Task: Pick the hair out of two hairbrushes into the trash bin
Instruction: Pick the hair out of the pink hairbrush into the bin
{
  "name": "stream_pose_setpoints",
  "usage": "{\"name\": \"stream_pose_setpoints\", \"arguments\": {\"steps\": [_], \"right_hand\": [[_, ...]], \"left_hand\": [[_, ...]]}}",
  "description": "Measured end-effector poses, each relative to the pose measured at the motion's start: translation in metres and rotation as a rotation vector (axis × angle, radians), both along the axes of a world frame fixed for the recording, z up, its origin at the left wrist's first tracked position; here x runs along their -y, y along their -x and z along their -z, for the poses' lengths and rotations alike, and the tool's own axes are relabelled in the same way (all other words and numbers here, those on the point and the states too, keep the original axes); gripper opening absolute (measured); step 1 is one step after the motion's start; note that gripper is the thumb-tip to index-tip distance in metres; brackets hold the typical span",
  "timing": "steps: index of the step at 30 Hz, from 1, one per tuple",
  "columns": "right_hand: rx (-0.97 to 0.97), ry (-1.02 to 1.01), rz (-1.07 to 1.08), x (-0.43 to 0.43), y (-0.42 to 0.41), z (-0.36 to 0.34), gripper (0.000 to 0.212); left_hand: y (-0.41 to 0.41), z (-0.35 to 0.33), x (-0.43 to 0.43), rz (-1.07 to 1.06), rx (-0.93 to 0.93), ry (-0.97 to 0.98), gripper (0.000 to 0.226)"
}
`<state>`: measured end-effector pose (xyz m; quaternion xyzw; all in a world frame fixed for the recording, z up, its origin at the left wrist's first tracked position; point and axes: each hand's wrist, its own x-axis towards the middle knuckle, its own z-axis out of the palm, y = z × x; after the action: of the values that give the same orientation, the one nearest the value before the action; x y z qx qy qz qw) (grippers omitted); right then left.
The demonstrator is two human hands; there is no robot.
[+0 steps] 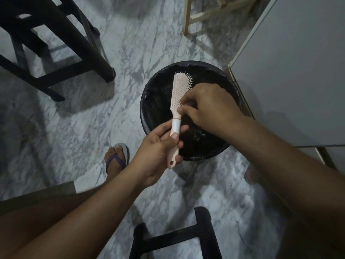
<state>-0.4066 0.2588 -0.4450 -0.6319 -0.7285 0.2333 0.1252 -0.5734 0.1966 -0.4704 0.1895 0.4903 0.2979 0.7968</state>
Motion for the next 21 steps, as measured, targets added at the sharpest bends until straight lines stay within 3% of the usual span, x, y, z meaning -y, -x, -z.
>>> {"name": "stream_pose_setpoints", "arguments": {"steps": [5,9,12,21], "right_hand": [[0.036,-0.006,-0.055,0.000,0.004,0.005,0.019],[-0.263,0.092,0.024,-0.009,-0.008,0.003,0.014],[-0.404,-0.009,0.187,-0.019,-0.022,-0.004,0.015],[-0.045,-0.037,-0.033,-0.010,-0.011,-0.008,0.011]], "left_hand": [[-0.001,-0.001,0.003,-0.025,0.046,0.041,0.036],[0.002,-0.001,0.003,-0.034,0.104,0.044,0.037],[0.004,-0.002,0.001,-0.030,0.113,0.034,0.039],[0.001,-0.005,0.005,0.027,0.105,0.008,0.037]]}}
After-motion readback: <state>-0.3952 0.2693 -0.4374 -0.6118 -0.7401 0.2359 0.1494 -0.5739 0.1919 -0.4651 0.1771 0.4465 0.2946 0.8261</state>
